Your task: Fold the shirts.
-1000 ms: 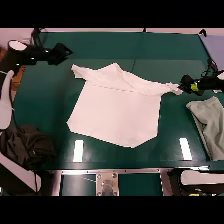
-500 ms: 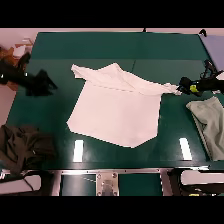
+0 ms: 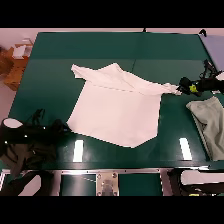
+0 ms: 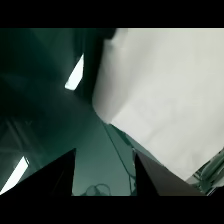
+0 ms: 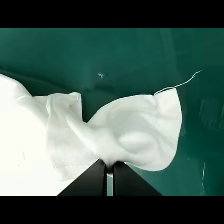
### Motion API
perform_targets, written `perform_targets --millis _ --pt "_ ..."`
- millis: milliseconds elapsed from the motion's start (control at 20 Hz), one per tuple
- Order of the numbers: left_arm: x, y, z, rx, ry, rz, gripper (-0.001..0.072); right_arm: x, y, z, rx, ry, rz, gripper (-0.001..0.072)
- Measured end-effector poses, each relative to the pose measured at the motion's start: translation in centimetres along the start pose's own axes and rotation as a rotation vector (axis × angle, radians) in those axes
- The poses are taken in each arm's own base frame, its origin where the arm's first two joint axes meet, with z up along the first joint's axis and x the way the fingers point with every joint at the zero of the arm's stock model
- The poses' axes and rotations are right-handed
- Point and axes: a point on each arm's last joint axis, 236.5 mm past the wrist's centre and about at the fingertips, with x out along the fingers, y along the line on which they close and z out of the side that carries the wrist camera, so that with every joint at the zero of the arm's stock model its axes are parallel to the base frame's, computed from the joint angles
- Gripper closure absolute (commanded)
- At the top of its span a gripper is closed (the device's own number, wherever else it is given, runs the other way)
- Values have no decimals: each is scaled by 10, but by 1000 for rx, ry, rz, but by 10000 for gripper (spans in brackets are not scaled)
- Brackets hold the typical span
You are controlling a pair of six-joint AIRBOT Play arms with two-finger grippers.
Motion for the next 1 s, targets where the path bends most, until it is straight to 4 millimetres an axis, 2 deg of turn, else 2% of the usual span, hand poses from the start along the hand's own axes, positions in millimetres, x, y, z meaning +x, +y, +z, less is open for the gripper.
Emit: perform_targets --millis 200,250,300,350,500,600,750,850,900,1000 --pt "16 -5 17 -20 -102 -64 287 0 1 1 2 -2 5 694" --pt "23 -11 18 -27 -105 -85 419 0 1 1 3 -3 6 694" --pt "30 -14 20 -30 -107 -99 615 0 2 1 4 -3 8 694" --pt "36 -16 24 -17 -117 -103 686 0 2 1 5 -4 8 694" --pt "33 -42 50 44 -171 -150 688 -1 -1 -2 8 8 6 695" --pt "15 -58 80 104 -231 -147 688 -4 -6 -12 8 50 -3 696" --pt "-22 -73 132 194 -312 -77 688 -14 -10 -49 32 154 -10 696" --pt "-42 -86 169 254 -339 -37 688 -25 -9 -88 53 216 -14 696" --pt "-46 -94 187 282 -337 -20 688 -31 -7 -109 64 241 -14 696" --pt "-42 -112 217 342 -300 1 688 -46 -4 -155 92 281 -15 695"
